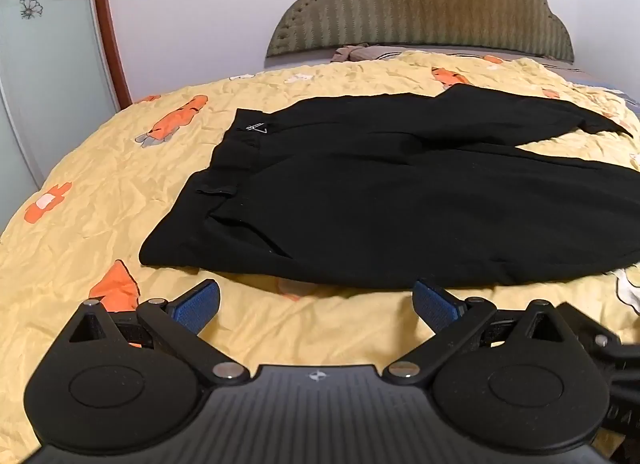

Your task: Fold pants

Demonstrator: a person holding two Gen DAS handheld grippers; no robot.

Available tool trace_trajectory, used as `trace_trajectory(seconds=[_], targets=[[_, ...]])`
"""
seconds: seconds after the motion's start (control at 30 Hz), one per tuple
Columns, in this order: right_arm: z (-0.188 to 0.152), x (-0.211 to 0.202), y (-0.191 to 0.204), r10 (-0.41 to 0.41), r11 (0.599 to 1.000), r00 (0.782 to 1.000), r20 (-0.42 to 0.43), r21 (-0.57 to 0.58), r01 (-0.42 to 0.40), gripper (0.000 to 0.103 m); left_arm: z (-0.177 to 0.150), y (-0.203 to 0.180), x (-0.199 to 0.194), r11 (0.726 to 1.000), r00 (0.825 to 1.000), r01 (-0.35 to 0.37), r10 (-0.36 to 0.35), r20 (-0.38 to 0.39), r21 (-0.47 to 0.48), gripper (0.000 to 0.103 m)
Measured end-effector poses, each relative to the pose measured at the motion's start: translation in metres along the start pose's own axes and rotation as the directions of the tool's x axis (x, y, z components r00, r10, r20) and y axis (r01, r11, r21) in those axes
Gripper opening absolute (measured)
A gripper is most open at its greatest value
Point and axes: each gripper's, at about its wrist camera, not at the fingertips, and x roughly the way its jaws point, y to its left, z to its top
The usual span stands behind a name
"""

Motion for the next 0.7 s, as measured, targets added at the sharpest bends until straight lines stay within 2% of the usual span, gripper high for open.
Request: trace_trajectory(seconds=[0.23,0.3,0.7], targets=[[-0.007,-0.001,-0.008,0.001,0.998,1.000,-0.027,0.071,0.001,0.103,-0.003,-0.002,-0.003,1.000,1.000,0.008,-0.008,-0.003,0.015,0.103],[-0.006,-0.001,-0.017,0.001,0.998,1.000,-0.019,0.064,0.000,0.103,-0.003,-0.002,-0.003,1.000,1.000,0.005,-0.005,-0.002,0.015,0.103],[-0.003,-0.001,-0.014,0.014,0.999,1.000,-0.015,0.049,-0.013,0.103,-0.003,-0.008,0.005,0.999,1.000,-0.004,0.005,-0.020,0.037,0.103]])
